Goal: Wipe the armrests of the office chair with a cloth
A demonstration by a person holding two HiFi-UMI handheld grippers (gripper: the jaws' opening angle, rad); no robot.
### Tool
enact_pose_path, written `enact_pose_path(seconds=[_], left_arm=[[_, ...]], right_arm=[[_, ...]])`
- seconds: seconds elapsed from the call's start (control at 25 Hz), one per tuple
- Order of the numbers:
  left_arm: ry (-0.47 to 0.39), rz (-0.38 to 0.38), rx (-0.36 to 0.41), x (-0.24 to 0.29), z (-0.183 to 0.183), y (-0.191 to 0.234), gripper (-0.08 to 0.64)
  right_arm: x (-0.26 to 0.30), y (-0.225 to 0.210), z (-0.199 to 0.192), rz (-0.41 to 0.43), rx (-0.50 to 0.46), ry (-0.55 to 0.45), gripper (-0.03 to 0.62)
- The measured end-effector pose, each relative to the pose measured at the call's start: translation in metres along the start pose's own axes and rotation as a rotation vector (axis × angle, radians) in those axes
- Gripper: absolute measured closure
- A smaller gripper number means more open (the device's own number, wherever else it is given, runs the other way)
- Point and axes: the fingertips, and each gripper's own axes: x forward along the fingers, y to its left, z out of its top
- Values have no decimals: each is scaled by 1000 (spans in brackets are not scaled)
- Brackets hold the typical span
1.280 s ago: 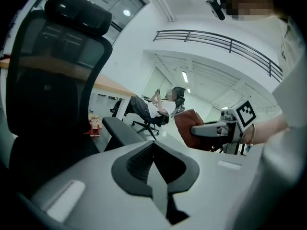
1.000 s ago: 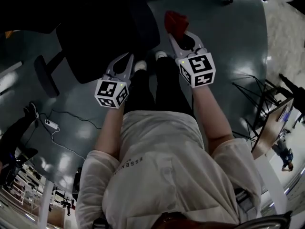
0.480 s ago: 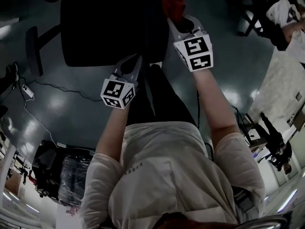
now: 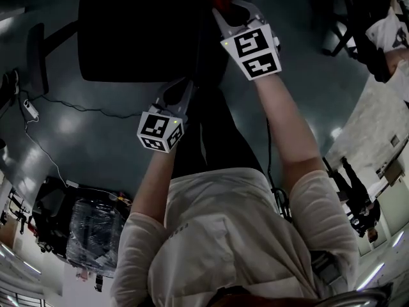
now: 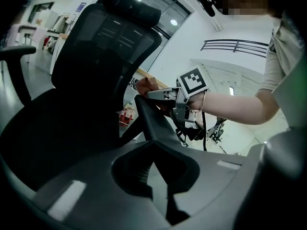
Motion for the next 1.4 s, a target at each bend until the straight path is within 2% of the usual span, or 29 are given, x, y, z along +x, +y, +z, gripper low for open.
enact_pose_path(seconds=[0.16, 0.32, 0.44, 0.6, 0.84, 1.16, 1.4], left_arm=[[11, -23, 11, -1, 0, 0, 543], [25, -31, 24, -11, 0, 3, 543], [39, -38, 35, -17, -4, 7, 543], [44, -66, 51, -23, -11, 1, 543], [33, -78, 68, -35, -18, 0, 543], [17, -79, 93, -67, -30, 0, 543], [22, -59, 73, -81, -43, 3, 543]], right_arm=[[1, 8, 3, 10, -25, -1, 545], [-4, 36, 3, 78, -66, 28, 545], [-12, 60, -3, 118, -53, 33, 545], [-28, 87, -15, 128, -32, 24, 545], [-49, 127, -33, 115, 52, 11, 545], [-79, 182, -58, 90, 115, 8, 545], [-100, 212, -85, 125, 228, 74, 545]])
